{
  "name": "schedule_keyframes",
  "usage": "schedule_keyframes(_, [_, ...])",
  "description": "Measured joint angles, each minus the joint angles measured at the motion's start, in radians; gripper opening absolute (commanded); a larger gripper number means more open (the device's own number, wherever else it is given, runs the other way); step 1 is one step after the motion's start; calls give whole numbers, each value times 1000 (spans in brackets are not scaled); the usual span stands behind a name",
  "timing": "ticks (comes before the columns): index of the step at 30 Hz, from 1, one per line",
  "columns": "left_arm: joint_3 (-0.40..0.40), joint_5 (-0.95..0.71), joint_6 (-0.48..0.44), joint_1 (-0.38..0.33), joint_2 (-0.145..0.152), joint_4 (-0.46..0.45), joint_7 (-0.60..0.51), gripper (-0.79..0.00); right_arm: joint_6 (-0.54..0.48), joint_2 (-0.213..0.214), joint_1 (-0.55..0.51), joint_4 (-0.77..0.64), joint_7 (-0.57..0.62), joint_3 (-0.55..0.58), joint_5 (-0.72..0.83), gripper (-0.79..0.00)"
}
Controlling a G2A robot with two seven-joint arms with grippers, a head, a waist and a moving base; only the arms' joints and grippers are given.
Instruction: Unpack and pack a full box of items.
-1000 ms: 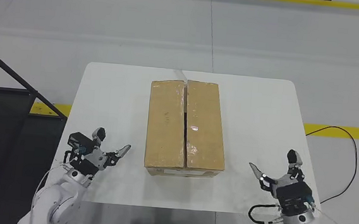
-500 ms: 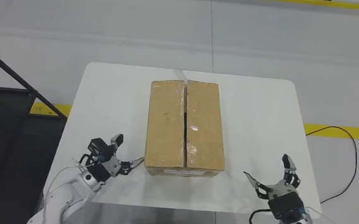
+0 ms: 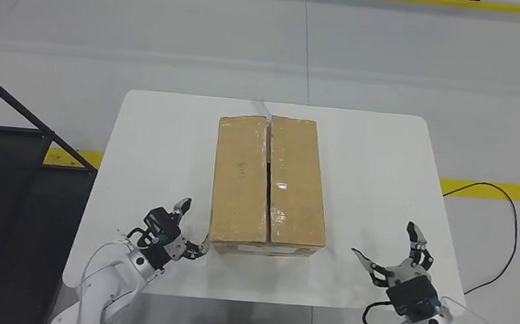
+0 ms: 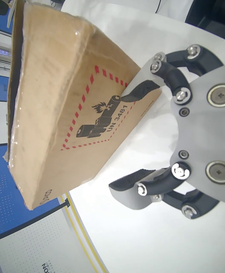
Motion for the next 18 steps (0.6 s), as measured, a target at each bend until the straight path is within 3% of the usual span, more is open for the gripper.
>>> schedule_keyframes(11, [55,-2,-11,-27,-3,-3,-4,0,-12,10,-40,-42,-86,-1,-156,0])
schedule_keyframes(18, [77,-28,-35,-40,-4,-6,-8,0,7,9,-52,-65,-45,-25,-198,0])
